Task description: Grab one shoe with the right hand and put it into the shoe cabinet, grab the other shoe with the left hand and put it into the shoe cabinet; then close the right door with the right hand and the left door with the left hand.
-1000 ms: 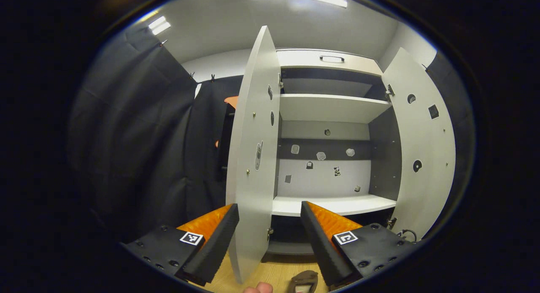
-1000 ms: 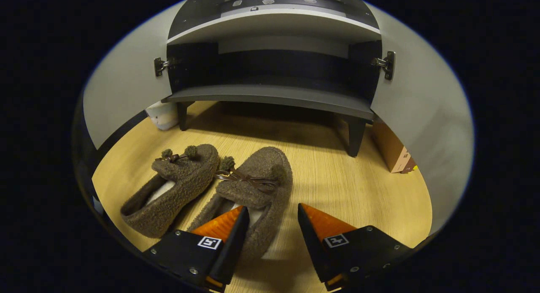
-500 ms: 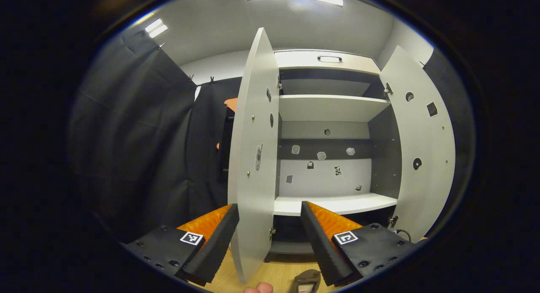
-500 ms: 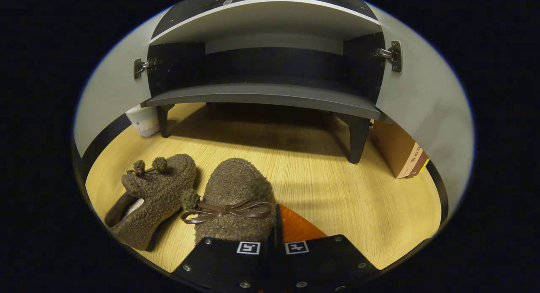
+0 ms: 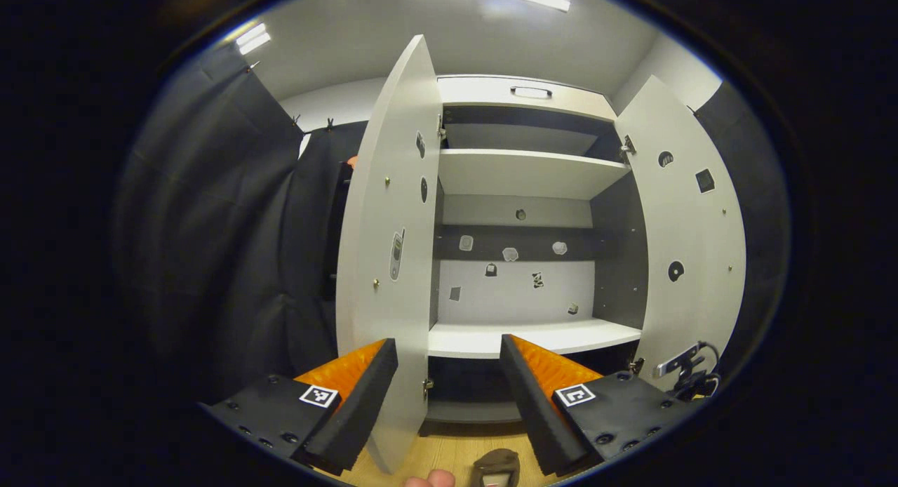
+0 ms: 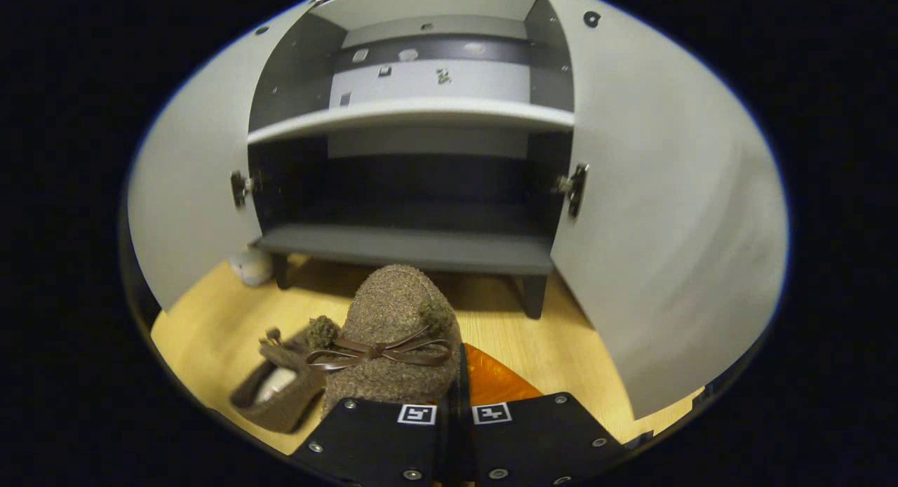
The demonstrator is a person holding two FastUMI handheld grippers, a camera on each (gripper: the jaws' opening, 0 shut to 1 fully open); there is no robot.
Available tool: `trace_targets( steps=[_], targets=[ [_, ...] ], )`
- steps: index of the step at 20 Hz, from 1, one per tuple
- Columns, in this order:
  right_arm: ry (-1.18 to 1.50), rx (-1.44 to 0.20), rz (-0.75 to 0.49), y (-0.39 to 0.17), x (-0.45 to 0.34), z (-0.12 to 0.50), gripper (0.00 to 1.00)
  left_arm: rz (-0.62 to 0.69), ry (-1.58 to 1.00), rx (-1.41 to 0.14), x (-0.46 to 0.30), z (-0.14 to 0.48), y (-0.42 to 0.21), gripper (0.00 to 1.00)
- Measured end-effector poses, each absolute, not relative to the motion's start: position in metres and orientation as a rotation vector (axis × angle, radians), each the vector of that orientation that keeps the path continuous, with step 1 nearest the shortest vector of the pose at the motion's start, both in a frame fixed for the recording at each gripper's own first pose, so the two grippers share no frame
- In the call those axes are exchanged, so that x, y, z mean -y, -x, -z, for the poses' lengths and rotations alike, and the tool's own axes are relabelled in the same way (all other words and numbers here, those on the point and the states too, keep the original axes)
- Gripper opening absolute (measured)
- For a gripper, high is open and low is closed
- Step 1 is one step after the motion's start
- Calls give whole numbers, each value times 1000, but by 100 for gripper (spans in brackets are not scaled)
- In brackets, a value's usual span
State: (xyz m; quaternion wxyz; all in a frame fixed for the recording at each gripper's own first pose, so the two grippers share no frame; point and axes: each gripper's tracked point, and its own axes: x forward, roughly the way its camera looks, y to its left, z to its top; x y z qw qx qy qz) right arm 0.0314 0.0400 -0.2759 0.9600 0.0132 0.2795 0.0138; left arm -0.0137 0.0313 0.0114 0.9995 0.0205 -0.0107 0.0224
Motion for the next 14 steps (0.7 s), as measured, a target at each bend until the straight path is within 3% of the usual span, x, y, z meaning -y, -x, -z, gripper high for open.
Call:
trace_targets(
  steps=[3, 5, 8, 14],
  targets=[
    [-20, -427, -45, -71, -49, 184, 4, -31, -35, 19, -25, -6, 13, 94],
    [-4, -382, -55, -105, -55, 135, 4, -27, -29, 17, -22, -4, 15, 99],
    [-26, -317, -61, -170, -68, 76, 4, -28, -31, 20, -21, -4, 19, 96],
    [-28, -389, -37, -296, -68, 64, 4, -38, -54, 28, -25, -7, 24, 96]
  ],
)
